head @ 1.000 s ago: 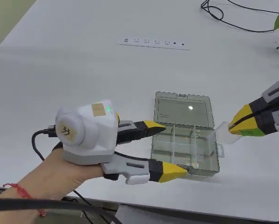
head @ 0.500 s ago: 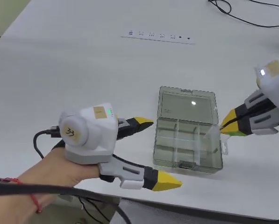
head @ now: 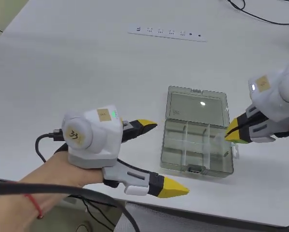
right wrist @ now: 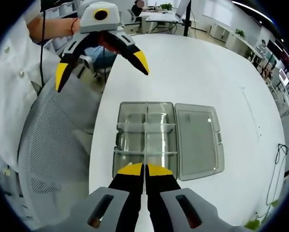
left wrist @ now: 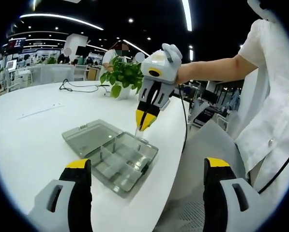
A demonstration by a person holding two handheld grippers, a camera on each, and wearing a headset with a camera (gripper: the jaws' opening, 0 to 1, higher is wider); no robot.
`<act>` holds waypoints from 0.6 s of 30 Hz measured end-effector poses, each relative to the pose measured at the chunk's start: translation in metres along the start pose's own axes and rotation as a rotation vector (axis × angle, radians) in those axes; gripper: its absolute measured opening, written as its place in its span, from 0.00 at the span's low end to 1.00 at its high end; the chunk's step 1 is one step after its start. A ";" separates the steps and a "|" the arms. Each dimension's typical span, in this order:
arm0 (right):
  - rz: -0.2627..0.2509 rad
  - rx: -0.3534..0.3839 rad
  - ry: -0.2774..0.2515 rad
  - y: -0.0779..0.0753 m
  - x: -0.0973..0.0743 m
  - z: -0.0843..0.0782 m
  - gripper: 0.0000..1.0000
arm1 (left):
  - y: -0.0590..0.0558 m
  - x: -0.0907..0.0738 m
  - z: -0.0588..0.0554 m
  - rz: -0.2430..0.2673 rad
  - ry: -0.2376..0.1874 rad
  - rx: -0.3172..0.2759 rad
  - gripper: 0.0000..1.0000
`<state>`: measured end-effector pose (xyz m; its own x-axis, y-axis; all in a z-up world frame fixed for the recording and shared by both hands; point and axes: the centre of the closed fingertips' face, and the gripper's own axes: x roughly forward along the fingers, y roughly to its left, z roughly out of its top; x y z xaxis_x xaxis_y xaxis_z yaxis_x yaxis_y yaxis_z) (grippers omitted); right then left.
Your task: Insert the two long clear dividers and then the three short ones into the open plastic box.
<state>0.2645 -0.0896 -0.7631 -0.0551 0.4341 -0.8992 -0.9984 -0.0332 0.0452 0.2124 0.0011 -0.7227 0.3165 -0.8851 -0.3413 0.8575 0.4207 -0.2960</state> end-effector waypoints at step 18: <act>0.029 0.009 -0.004 -0.005 0.017 -0.012 0.02 | -0.001 -0.001 0.000 0.002 -0.009 -0.009 0.99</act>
<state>0.2684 -0.0929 -0.7834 -0.0841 0.4370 -0.8955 -0.9965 -0.0380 0.0750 0.2109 0.0013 -0.7225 0.3216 -0.8861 -0.3338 0.8532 0.4240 -0.3037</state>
